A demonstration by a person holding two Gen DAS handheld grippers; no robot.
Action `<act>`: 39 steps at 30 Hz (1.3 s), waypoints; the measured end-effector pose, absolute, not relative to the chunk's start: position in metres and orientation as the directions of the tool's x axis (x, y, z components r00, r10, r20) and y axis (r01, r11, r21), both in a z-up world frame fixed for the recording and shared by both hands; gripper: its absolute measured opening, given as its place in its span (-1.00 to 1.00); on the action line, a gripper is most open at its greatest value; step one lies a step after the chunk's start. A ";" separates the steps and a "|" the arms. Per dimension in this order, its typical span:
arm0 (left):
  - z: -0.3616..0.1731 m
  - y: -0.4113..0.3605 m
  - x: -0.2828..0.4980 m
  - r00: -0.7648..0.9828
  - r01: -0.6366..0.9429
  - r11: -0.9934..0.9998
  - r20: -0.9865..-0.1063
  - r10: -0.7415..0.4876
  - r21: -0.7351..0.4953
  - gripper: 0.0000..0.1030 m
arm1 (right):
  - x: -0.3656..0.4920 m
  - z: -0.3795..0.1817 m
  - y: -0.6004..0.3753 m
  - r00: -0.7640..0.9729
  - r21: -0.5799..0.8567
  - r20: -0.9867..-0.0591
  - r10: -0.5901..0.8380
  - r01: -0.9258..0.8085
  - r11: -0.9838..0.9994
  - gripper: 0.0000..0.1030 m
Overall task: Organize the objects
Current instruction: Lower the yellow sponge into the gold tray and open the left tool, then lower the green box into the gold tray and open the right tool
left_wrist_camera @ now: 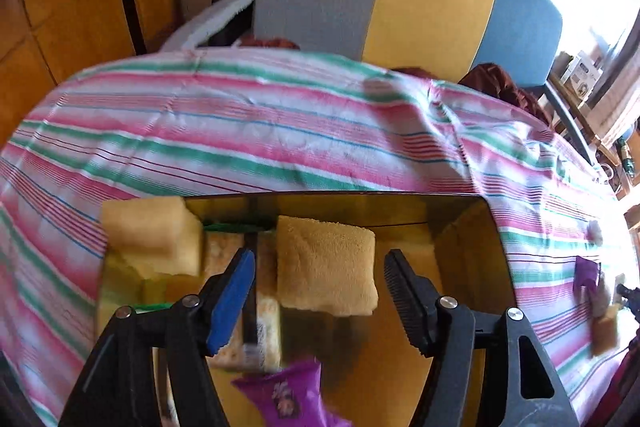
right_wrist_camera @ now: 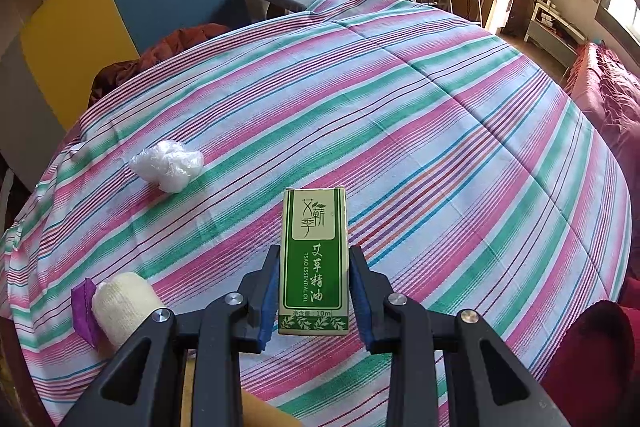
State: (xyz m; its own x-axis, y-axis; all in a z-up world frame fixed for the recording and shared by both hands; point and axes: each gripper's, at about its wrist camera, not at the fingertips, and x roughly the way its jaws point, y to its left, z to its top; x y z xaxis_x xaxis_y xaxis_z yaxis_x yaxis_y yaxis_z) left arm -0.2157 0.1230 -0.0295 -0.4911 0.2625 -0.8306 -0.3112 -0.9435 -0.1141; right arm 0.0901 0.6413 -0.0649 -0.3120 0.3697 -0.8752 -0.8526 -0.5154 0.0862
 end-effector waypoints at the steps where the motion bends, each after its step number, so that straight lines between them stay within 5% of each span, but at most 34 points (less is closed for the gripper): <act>1: -0.022 0.121 -0.208 -0.517 -0.314 -0.944 -0.817 0.257 -0.098 0.33 | 0.091 -0.062 0.641 -0.320 0.089 -0.867 0.382 -0.854 -0.513 -0.39; 7: 0.008 0.105 -0.126 -0.657 -0.333 -0.943 -0.716 0.236 -0.005 0.48 | 0.092 -0.034 0.623 -0.441 0.130 -0.787 0.432 -0.803 -0.582 -0.39; 20: -0.006 0.077 -0.052 -0.689 -0.319 -0.948 -0.686 0.234 -0.003 0.48 | 0.068 0.001 0.562 -0.541 0.110 -0.750 0.381 -0.670 -0.735 -0.39; 30: -0.007 0.059 -0.047 -0.692 -0.298 -0.953 -0.676 0.253 -0.052 0.51 | -0.005 0.043 0.407 -0.669 0.133 -0.739 0.083 -0.265 -0.955 -0.39; 39: -0.005 0.018 -0.045 -0.728 -0.208 -0.973 -0.649 0.221 -0.098 0.54 | -0.082 0.019 0.242 -0.551 0.125 -0.822 -0.145 0.075 -0.989 -0.39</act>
